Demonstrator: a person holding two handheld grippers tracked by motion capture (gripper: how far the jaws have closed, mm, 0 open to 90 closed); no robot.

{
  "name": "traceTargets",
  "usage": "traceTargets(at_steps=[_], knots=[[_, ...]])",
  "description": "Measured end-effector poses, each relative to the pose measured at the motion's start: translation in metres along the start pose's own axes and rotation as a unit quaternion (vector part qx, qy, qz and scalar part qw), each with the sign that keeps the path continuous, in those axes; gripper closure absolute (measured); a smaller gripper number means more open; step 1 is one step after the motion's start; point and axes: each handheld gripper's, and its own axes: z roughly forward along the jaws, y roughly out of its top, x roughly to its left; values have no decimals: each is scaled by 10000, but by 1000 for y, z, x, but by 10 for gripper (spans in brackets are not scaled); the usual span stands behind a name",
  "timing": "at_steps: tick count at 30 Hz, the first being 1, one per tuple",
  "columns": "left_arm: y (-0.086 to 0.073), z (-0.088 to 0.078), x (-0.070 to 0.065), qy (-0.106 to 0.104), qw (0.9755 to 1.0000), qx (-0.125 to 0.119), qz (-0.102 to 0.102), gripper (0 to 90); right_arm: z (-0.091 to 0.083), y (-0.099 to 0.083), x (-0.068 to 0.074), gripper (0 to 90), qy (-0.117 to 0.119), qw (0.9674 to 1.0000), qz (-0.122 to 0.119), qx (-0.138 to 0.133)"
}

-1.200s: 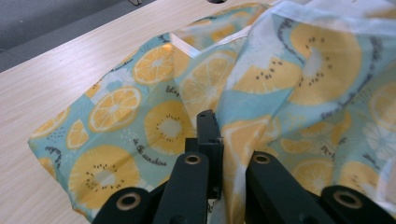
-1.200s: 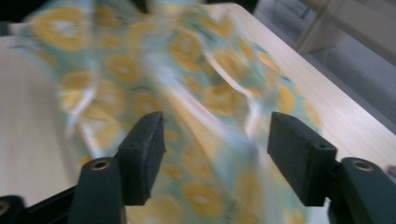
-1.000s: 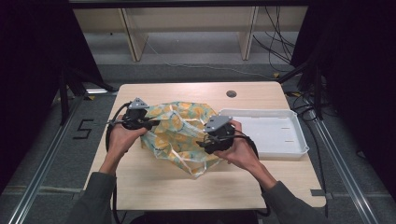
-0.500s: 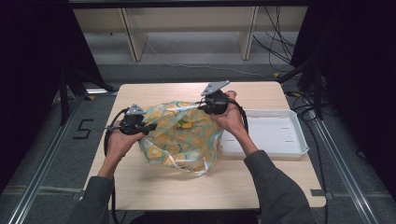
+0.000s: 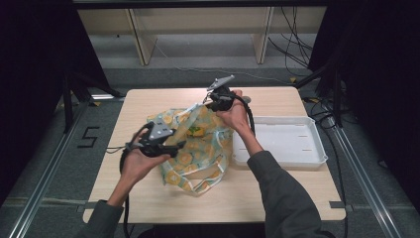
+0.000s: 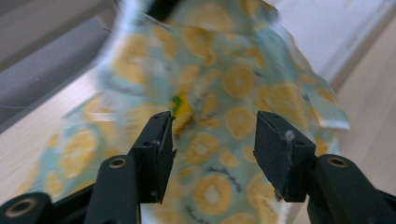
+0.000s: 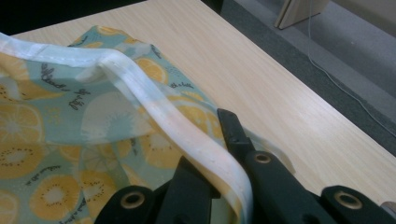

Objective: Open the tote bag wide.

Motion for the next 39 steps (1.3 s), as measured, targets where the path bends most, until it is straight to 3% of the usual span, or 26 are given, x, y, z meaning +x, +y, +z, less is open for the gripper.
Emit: traceTargets(at_steps=[1,2,3,4,6,7,8,9,10,13,15,16,18,19,21,22,23,24,27,28,29,32,34,36,37,39], knots=[[0,11,-2,199,9994,270,46,443,-1,1,1,900,-2,9999,119,66],[0,11,-2,199,9994,270,46,422,0,1,-1,900,1,10000,23,-10],[-5,32,1,608,9956,709,-88,399,-2,1,0,900,-1,9999,154,57],[-8,40,2,842,9924,890,-140,384,-4,1,0,900,-8,9999,130,70],[-13,55,7,1350,9847,1089,150,342,-6,1,0,900,38,10000,86,23],[-13,55,7,1350,9847,1089,150,350,-5,1,0,900,-5,10000,55,-48],[-15,64,13,1516,9800,1285,97,366,-5,0,-2,900,9,9999,-94,-86],[-17,67,16,1383,9830,1210,-37,396,-6,-1,-2,900,34,10000,26,-66],[-17,70,17,1304,9841,1210,5,462,-7,-2,-3,900,76,9999,71,1],[-17,74,20,1382,9820,1263,234,709,-5,-5,-5,884,75,9999,123,-90],[-17,76,27,1200,9859,1150,180,837,-4,-8,-6,781,84,9997,180,120],[-17,76,27,1200,9859,1150,180,877,-4,-8,-6,781,84,9997,180,120],[-15,72,29,1024,9890,1066,66,893,-1,-11,-7,621,120,9992,226,296],[-13,68,33,935,9903,1024,7,895,-1,-15,-8,485,-193,9979,3,624],[-10,65,39,820,9912,1033,-81,895,-2,-19,-4,399,-452,9927,-151,1108],[-8,64,43,728,9921,997,-210,896,-5,-22,-1,357,-517,9908,-294,1218],[-5,63,47,630,9922,1042,-273,896,-9,-25,3,336,-469,9900,-238,1312],[-3,62,49,603,9926,995,-357,896,-15,-27,6,329,-424,9898,-397,1299],[3,61,58,583,9923,977,-485,896,-44,-33,24,314,-293,9945,-635,784],[3,61,58,583,9923,977,-485,896,-44,-33,24,314,-293,9945,-635,784],[6,60,63,586,9916,1014,-550,896,-70,-37,42,334,-490,9931,-999,379],[10,59,68,549,9915,978,-663,896,-89,-43,60,374,-417,9904,-1313,100],[12,59,70,524,9918,917,-717,896,-91,-48,69,385,-476,9872,-1520,-5],[13,58,71,539,9913,957,-722,896,-89,-50,71,398,-469,9866,-1562,60],[14,57,72,550,9916,926,-717,896,-86,-54,75,410,-735,9811,-1788,-93],[15,56,75,556,9917,900,-727,896,-86,-57,80,428,-713,9801,-1835,-263]])
